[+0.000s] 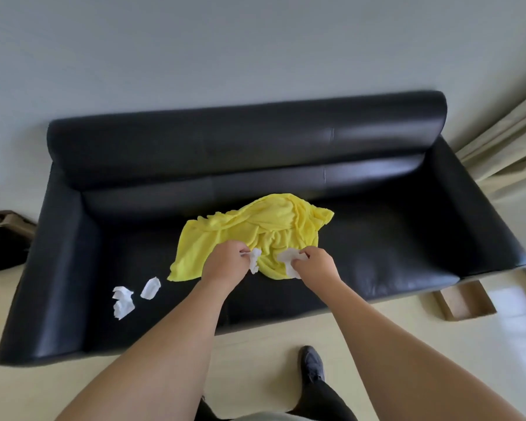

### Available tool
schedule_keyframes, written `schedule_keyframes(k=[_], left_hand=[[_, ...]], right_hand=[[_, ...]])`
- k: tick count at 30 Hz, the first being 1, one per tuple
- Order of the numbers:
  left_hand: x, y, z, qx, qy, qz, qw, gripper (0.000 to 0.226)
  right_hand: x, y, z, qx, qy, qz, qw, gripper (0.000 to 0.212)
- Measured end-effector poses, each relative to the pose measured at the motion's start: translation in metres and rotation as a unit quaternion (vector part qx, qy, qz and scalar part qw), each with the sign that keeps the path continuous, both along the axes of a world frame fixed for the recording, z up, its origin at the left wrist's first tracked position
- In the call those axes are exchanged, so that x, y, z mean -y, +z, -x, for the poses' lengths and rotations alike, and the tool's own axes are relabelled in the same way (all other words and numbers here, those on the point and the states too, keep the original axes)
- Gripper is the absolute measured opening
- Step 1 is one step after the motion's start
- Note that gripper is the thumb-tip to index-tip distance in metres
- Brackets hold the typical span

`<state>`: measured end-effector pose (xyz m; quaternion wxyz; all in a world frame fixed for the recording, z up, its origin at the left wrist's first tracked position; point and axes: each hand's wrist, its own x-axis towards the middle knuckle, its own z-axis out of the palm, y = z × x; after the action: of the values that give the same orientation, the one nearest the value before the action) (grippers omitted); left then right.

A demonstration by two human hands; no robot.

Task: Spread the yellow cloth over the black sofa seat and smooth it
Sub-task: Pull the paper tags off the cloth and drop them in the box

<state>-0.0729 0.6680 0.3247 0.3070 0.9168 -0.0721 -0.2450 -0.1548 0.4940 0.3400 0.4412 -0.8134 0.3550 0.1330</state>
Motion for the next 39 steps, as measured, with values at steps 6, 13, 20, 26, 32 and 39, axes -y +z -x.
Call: schedule_keyframes(k=[6, 13, 20, 26, 32, 39], left_hand=[[-0.088, 0.001, -0.038, -0.005, -0.036, -0.010, 0.999, 0.038], [-0.156, -0.032, -0.073, -0.028, 0.008, -0.056, 0.998, 0.026], [-0.263, -0.076, -0.108, -0.093, 0.011, -0.111, 0.989, 0.024], [-0.339, -0.148, -0.157, -0.140, -0.026, -0.158, 0.977, 0.026], [-0.399, -0.244, -0.190, -0.136, -0.055, -0.215, 0.965, 0.019], [-0.418, -0.340, -0.203, -0.094, -0.146, -0.251, 0.952, 0.027]], right_hand=[[-0.101, -0.010, -0.024, -0.025, -0.029, -0.026, 0.999, 0.008], [-0.163, -0.044, -0.074, -0.036, -0.030, -0.049, 0.998, 0.003], [-0.263, -0.087, -0.113, -0.075, -0.021, -0.070, 0.995, 0.005], [-0.340, -0.153, -0.152, -0.112, -0.027, -0.079, 0.990, 0.012], [-0.383, -0.243, -0.184, -0.149, -0.011, -0.053, 0.987, 0.009], [-0.416, -0.339, -0.214, -0.148, 0.041, 0.011, 0.988, 0.019]])
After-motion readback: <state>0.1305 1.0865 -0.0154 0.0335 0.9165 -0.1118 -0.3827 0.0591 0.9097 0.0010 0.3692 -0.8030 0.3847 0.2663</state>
